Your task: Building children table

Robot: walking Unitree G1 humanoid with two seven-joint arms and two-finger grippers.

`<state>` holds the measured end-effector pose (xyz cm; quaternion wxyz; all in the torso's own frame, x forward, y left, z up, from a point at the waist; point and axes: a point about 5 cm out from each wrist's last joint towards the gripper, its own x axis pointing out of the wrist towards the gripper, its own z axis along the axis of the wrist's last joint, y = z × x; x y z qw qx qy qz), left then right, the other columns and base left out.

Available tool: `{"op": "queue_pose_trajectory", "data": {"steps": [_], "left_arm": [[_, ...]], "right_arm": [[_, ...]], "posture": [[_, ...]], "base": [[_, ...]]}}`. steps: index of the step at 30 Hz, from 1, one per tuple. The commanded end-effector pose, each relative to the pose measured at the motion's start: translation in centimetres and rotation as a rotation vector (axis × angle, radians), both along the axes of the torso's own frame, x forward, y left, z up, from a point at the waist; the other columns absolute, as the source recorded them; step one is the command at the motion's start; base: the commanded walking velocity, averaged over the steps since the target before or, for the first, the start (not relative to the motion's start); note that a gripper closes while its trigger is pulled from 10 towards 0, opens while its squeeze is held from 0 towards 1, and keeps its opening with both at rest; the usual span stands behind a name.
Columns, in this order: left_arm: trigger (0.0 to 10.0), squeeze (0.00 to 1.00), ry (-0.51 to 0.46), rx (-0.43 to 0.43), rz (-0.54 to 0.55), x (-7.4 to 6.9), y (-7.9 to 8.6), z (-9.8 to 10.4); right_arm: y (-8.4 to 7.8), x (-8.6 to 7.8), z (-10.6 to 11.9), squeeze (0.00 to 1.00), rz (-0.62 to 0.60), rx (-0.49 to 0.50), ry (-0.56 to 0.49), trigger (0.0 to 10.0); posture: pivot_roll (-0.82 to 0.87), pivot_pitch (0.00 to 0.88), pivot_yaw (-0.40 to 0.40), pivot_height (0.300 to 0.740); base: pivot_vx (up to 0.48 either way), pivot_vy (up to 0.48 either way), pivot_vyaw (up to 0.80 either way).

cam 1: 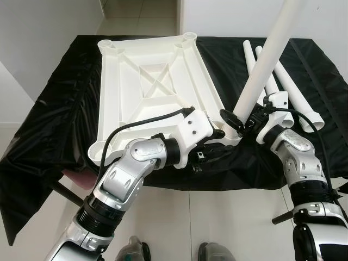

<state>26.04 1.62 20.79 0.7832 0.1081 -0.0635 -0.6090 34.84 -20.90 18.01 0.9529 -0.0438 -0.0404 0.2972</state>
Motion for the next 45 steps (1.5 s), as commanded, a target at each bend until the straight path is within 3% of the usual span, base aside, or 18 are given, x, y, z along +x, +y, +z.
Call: {"op": "queue_pose_trajectory", "data": {"steps": [1, 5, 6, 7, 8, 21, 22, 30, 35, 37, 45], "left_arm": [[10.0, 0.0, -0.005, -0.002, -0.007, -0.1, 0.0, 0.3], [10.0, 0.0, -0.004, -0.002, -0.006, -0.2, 0.0, 0.3], [10.0, 0.0, -0.004, -0.002, -0.006, -0.2, 0.0, 0.3], [10.0, 0.0, -0.004, -0.002, -0.006, -0.2, 0.0, 0.3], [10.0, 0.0, -0.004, -0.002, -0.006, -0.2, 0.0, 0.3], [10.0, 0.0, -0.004, -0.005, -0.007, -0.3, -0.1, 0.4], [10.0, 0.0, -0.004, -0.005, -0.008, -0.3, -0.1, 0.4], [10.0, 0.0, -0.003, -0.005, -0.01, -0.3, -0.2, 0.3], [10.0, 0.0, -0.001, -0.011, -0.01, -0.3, -0.3, 0.3], [10.0, 0.0, -0.001, -0.011, -0.01, -0.3, -0.3, 0.3], [10.0, 0.0, 0.004, -0.015, -0.013, -0.4, -0.4, 0.2]], "right_arm": [[0.1, 0.4, -0.1, 0.0, 0.049, -0.001, 0.009, 10.0], [0.2, 0.7, -0.1, 0.0, 0.066, 0.0, 0.01, 10.0], [0.2, 0.8, -0.1, 0.0, 0.07, 0.001, 0.01, 3.5], [0.2, 0.8, -0.1, 0.0, 0.07, 0.001, 0.01, 3.5], [0.2, 0.8, -0.1, 0.0, 0.073, 0.001, 0.011, 0.0], [0.0, 0.8, -0.4, 0.0, 0.095, 0.005, 0.019, 0.0], [-0.1, 0.8, -0.4, 0.0, 0.085, 0.006, 0.02, 10.0], [-0.4, 0.6, -0.4, 0.0, 0.004, 0.044, 0.013, 10.0], [-1.1, 1.0, -0.3, 0.0, -0.187, 0.069, 0.035, 10.0], [-1.1, 1.0, -0.3, 0.0, -0.187, 0.069, 0.035, 10.0], [-0.6, 1.0, -0.2, 0.0, -0.377, 0.112, 0.025, 10.0]], "posture": [[-0.05, 0.074, 0.062, 0.74], [-0.05, 0.074, 0.062, 0.74], [-0.05, 0.074, 0.062, 0.74], [-0.05, 0.074, 0.062, 0.74], [-0.05, 0.074, 0.062, 0.74], [-0.04, 0.078, 0.058, 0.74], [-0.04, 0.078, 0.058, 0.74], [-0.05, 0.078, 0.056, 0.74], [-0.05, 0.072, 0.054, 0.74], [-0.05, 0.072, 0.054, 0.74], [-0.06, 0.055, 0.053, 0.74]], "base": [[0.0, 0.0, 0.0], [0.0, 0.0, 0.0], [0.0, 0.0, 0.0], [0.0, 0.0, 0.0], [0.0, 0.0, 0.0], [0.0, 0.0, 0.0], [0.0, 0.0, 0.0], [0.0, 0.0, 0.0], [0.0, 0.0, 0.0], [0.0, 0.0, 0.0], [0.0, 0.0, 0.0]]}}
